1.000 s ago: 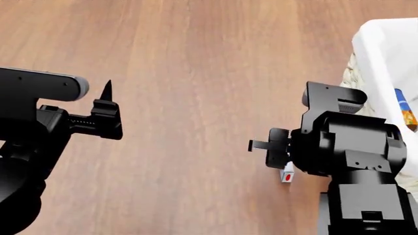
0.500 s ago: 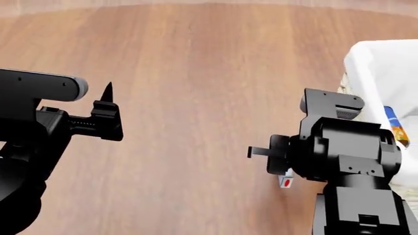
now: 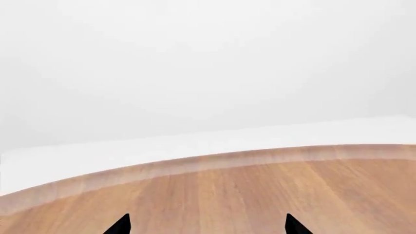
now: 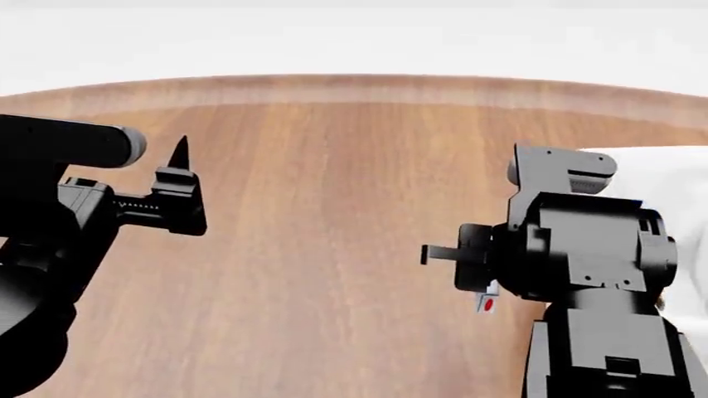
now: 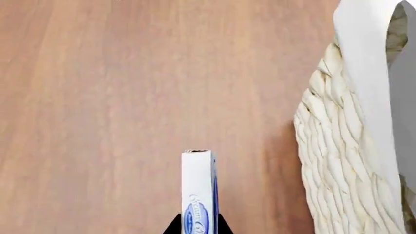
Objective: Pick up the alphabet soup and the cream cheese box, and put them in the basket.
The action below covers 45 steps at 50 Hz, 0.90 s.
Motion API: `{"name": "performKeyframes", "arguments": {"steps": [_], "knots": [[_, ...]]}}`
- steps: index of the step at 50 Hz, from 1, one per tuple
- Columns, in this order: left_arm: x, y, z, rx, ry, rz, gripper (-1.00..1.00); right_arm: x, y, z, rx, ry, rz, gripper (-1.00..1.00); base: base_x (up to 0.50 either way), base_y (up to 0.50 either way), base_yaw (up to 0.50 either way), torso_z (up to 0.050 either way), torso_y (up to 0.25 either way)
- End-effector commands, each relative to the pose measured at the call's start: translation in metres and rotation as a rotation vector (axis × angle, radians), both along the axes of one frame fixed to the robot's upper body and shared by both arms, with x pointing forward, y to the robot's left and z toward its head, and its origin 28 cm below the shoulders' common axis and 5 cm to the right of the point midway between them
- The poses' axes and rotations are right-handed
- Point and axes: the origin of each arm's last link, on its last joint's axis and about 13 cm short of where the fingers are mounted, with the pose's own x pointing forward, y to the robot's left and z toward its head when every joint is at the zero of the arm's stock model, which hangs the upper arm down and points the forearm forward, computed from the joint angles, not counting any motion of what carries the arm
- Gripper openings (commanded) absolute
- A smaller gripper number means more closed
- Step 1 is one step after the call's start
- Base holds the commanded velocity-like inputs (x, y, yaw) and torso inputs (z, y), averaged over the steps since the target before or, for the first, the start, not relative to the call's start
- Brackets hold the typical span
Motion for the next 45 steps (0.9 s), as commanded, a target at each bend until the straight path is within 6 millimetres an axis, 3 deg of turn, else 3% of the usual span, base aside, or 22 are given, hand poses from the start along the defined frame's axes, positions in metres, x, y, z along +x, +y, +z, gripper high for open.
{"name": "performKeyframes", "arguments": {"steps": [1,5,9,21,36,45], "knots": [[0.000,-0.001,-0.001,0.002,0.003,0.005,1.00,0.002,-0.001,0.008,-0.006,-0.025,0.014,-1.00,0.00,0.00,0.00,0.000,0.000],[-0.001,-0.001,-0.001,0.003,-0.003,0.006,1.00,0.003,0.000,0.012,-0.006,-0.033,0.019,-1.00,0.00,0.00,0.00,0.000,0.000],[-0.001,-0.001,-0.001,0.006,-0.007,0.004,1.00,0.006,0.002,0.028,0.018,-0.078,0.055,-1.00,0.00,0.00,0.00,0.000,0.000],[-0.001,0.000,0.001,-0.001,-0.015,0.005,1.00,-0.010,0.004,0.093,-0.011,-0.194,0.053,-1.00,0.00,0.00,0.00,0.000,0.000],[0.001,0.001,0.000,-0.004,-0.006,0.007,1.00,-0.027,-0.025,0.120,-0.043,-0.300,-0.140,-1.00,0.00,0.00,0.00,0.000,0.000],[0.000,0.001,-0.002,-0.010,-0.003,0.003,1.00,-0.039,-0.051,0.112,-0.067,-0.297,-0.302,-1.00,0.00,0.00,0.00,0.000,0.000]]}}
